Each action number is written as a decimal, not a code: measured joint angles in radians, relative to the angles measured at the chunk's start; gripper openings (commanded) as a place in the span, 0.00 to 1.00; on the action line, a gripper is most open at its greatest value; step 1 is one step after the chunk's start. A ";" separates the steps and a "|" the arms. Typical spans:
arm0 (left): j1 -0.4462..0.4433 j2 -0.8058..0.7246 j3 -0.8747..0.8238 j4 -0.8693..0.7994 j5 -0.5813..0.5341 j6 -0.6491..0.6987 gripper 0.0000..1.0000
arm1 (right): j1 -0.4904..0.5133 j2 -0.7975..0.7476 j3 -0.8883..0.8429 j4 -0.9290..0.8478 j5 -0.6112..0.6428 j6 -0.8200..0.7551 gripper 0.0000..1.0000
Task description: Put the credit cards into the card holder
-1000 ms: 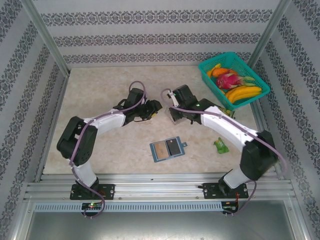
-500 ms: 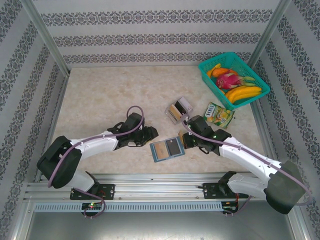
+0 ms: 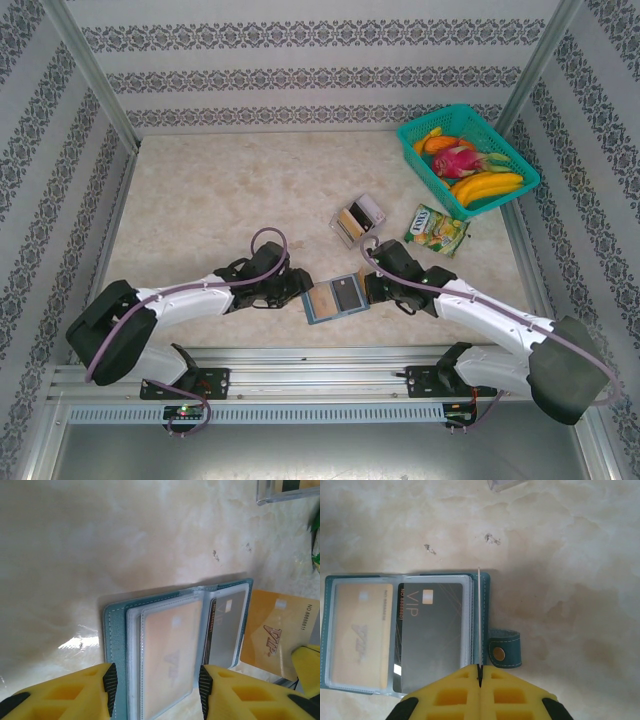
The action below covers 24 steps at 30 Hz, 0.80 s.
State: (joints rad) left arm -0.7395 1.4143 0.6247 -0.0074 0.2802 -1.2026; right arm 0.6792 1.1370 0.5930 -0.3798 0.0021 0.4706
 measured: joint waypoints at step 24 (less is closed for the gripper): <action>-0.021 0.128 0.008 0.068 0.007 -0.011 0.39 | 0.031 -0.019 -0.016 -0.003 0.016 0.033 0.00</action>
State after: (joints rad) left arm -0.7601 1.5425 0.6327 0.0605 0.2874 -1.2133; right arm 0.7101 1.1183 0.5774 -0.3824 0.0185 0.5034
